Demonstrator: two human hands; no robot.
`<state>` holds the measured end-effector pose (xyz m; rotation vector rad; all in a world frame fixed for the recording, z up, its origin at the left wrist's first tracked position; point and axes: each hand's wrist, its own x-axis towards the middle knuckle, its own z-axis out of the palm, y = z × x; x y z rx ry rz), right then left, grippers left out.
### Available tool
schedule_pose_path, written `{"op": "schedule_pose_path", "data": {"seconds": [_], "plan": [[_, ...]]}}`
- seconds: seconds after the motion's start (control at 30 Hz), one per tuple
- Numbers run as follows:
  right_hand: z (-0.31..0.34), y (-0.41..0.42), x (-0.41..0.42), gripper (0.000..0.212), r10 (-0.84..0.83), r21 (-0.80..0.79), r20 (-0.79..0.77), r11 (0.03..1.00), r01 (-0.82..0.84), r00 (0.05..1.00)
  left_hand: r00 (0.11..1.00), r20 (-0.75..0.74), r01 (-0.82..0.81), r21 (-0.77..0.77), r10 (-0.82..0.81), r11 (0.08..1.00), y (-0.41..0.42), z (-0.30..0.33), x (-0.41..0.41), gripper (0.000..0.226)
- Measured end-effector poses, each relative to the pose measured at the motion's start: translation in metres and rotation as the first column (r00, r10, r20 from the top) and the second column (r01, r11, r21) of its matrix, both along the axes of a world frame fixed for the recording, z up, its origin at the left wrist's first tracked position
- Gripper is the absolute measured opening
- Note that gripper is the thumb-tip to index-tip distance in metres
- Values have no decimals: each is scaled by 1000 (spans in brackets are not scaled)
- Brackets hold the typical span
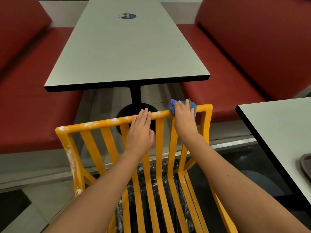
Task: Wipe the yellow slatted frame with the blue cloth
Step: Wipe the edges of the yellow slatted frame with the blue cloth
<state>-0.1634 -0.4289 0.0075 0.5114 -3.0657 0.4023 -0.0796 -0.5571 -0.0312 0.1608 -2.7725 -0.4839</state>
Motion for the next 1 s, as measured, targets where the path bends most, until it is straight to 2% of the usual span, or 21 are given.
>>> {"op": "schedule_pose_path", "data": {"seconds": [0.1, 0.17, 0.2, 0.27, 0.33, 0.43, 0.5, 0.57, 0.67, 0.73, 0.83, 0.93, 1.0], "plan": [[1, -14, 8, 46, 39, 2, -2, 999, -39, 999, 999, -36, 0, 153, 5, 988, 0, 10, 1, 56], [1, -20, 14, 42, 104, -69, 46, 993, -100, 994, 997, -78, -4, 270, 25, 963, -2, 18, 1, 56], [2, -21, 16, 42, 119, -132, 79, 985, -108, 990, 995, -103, 21, 268, 7, 963, -3, 23, 0, 58], [2, -16, 14, 50, 127, -289, 144, 954, -81, 981, 988, -110, 127, 194, -107, 973, -3, 32, -7, 64], [1, -6, 7, 69, 153, -410, 188, 910, -64, 970, 973, -26, 231, 101, -230, 968, 3, 40, -19, 68], [6, 11, -1, 94, 203, -453, 216, 887, -86, 955, 959, 145, 250, -36, -243, 968, 17, 40, -37, 69], [6, 23, -5, 99, 230, -424, 236, 898, -113, 944, 964, 167, 234, -171, -206, 957, 22, 36, -42, 69], [2, 37, -7, 93, 235, -340, 215, 928, -153, 948, 969, 159, 231, -332, -187, 914, 25, 33, -41, 71], [-10, 56, -13, 78, 233, -65, 125, 972, -226, 964, 970, 192, 225, -493, -147, 840, 33, 28, -40, 75], [-15, 61, -18, 77, 244, 24, 94, 969, -247, 965, 973, 209, 201, -535, -102, 820, 39, 24, -44, 76], [-16, 62, -24, 75, 303, 63, 74, 950, -307, 950, 984, 173, 139, -602, -42, 787, 42, 21, -54, 76], [-17, 64, -24, 74, 339, 61, 7, 939, -339, 941, 991, 80, 137, -605, -111, 785, 42, 13, -57, 57], [-19, 64, -25, 75, 356, 86, -20, 932, -353, 934, 989, 17, 127, -588, -144, 799, 40, 8, -57, 55]]}}
